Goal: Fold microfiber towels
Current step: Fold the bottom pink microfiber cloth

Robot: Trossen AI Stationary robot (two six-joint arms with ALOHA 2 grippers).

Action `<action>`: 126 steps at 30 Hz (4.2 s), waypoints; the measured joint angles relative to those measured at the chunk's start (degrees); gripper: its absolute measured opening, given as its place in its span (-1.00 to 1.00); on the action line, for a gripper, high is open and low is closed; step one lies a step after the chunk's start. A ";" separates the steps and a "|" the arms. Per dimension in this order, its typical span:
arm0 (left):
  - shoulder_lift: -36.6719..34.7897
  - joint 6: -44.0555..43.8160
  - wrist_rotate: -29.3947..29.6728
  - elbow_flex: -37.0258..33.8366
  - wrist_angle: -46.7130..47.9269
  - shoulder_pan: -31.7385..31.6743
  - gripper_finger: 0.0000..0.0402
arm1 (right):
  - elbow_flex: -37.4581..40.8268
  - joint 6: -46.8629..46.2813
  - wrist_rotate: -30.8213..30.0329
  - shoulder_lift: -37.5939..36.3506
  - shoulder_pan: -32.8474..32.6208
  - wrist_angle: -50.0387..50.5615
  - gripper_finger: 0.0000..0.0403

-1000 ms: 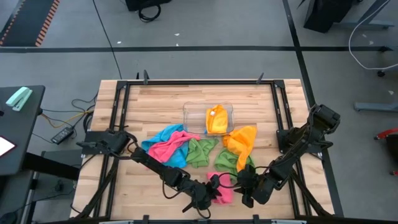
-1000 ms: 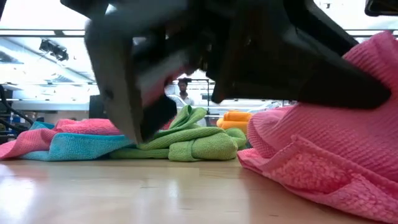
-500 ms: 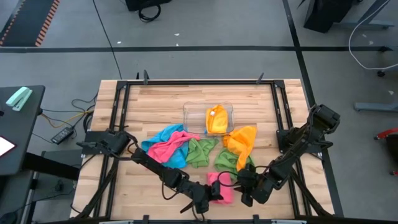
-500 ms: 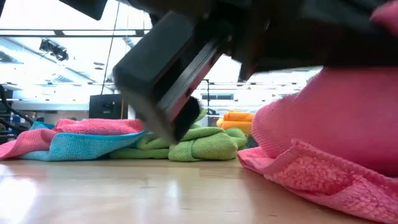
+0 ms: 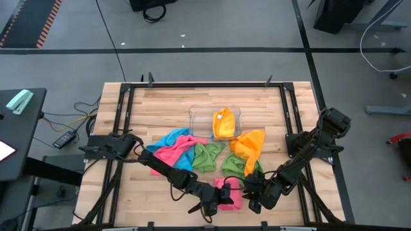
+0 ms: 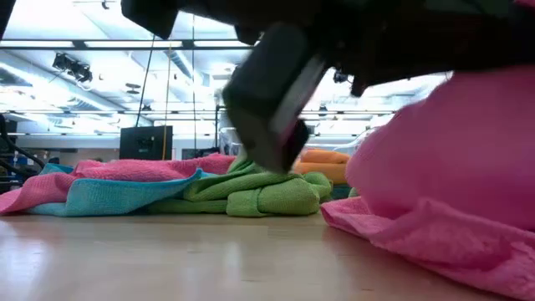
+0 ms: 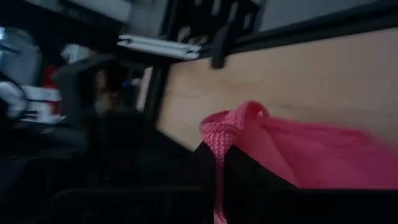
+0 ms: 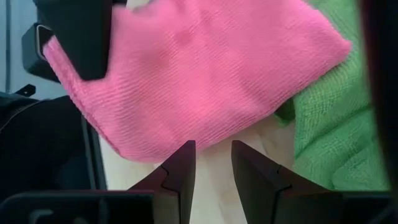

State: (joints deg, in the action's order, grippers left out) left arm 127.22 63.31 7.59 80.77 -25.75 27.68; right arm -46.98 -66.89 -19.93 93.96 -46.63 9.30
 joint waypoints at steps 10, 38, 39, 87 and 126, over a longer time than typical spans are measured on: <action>2.14 -13.87 -0.84 -0.02 1.31 1.41 -0.40 | 0.00 -0.18 -0.62 0.94 0.00 0.51 -0.44; -4.00 -16.70 8.41 0.02 18.66 3.72 0.00 | 0.00 -1.84 -2.75 0.94 -0.04 -0.75 -0.44; -4.37 -15.82 9.05 0.07 19.41 3.74 0.00 | 0.00 -1.85 -2.75 0.94 -0.04 -0.74 -0.44; -1.42 3.54 8.93 -0.02 17.97 -0.68 -0.30 | -0.68 -2.06 -1.24 0.08 -0.43 0.25 -0.44; -0.09 0.28 10.35 0.00 16.67 -4.45 -0.72 | 3.28 7.96 -7.01 1.92 -1.01 -3.80 -0.44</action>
State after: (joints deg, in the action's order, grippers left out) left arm 127.13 63.59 17.93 80.77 -9.08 23.24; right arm -43.70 -58.93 -26.94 95.88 -47.64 5.50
